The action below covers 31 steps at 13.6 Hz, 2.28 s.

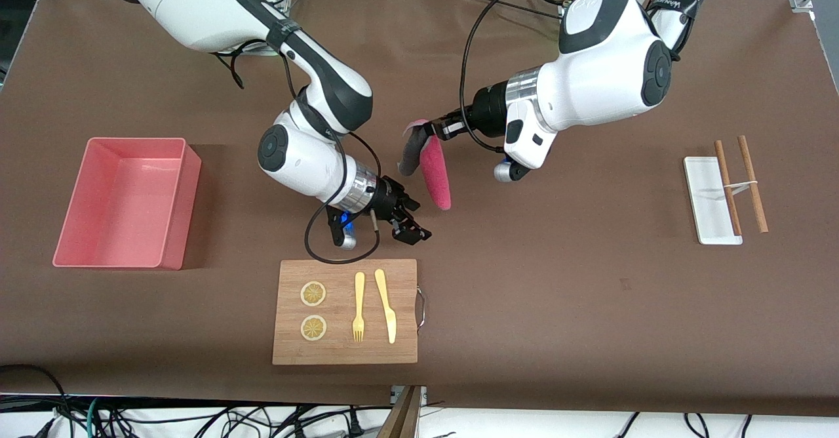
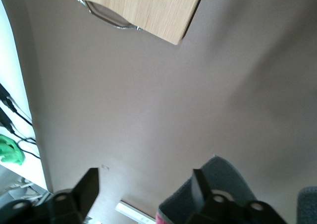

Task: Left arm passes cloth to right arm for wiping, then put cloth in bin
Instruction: 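Pull the cloth with the right gripper while the left gripper releases it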

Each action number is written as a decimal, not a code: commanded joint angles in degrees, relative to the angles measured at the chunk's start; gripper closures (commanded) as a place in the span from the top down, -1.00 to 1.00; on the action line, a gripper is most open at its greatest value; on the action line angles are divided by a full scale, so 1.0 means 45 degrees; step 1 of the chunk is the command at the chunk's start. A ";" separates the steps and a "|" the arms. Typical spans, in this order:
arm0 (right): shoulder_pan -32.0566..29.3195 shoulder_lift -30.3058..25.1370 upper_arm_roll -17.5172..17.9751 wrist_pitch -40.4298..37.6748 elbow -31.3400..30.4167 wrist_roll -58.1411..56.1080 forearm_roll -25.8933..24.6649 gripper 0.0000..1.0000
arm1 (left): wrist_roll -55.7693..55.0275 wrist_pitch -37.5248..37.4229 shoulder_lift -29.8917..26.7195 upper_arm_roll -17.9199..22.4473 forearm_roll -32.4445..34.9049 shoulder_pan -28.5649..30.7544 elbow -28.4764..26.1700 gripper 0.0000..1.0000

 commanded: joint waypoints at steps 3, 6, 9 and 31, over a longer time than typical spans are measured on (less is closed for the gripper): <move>-0.1030 -0.0558 0.0200 -0.2082 -0.0082 -0.1082 0.0355 0.98 | -0.0109 0.0010 0.0184 0.0082 -0.0283 -0.0141 0.0354 -1.00; -0.1812 -0.1224 0.0180 -0.3899 -0.0082 -0.1199 0.0609 0.98 | -0.0109 0.0010 0.0165 0.0082 -0.0283 -0.0160 0.0354 -1.00; -0.1854 -0.1343 0.0258 -0.4490 -0.0218 -0.1044 0.1503 0.98 | -0.0109 -0.0009 0.0165 0.0082 -0.0283 -0.0141 0.0354 -1.00; -0.1795 -0.1245 0.1646 -0.6229 -0.2192 0.0403 0.3578 -1.00 | -0.0109 -0.0009 0.0165 0.0082 -0.0283 -0.0121 0.0354 -1.00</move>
